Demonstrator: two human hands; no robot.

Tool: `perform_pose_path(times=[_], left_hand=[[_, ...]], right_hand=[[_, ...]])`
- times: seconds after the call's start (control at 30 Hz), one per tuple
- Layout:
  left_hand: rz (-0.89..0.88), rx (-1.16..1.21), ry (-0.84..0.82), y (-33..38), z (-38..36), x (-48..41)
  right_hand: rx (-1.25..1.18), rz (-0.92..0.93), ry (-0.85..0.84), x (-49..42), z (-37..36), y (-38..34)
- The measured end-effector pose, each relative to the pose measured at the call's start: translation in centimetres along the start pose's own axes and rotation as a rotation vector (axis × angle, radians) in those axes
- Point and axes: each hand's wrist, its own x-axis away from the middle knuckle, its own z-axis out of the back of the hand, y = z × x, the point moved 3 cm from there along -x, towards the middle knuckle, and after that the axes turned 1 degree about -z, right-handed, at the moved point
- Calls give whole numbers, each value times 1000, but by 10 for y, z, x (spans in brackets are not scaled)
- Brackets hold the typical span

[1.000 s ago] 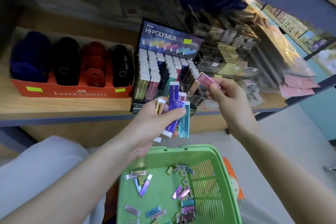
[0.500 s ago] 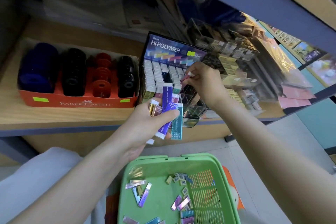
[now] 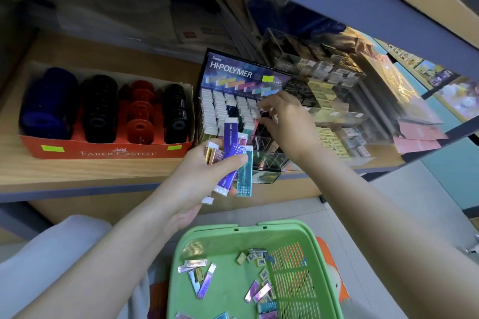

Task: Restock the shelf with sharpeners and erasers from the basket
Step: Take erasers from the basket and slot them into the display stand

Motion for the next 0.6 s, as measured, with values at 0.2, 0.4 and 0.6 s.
perform_pose_path(times=[0.2, 0.4, 0.6], left_hand=[[-20, -47, -12, -1, 1, 0], [30, -84, -103, -6, -11, 4], [115, -8, -174, -5, -19, 8]], right_hand=[[-553, -288, -109, 33, 29, -23], [-842, -485, -479, 54, 26, -30], [-966, -606, -309, 56, 34, -24]])
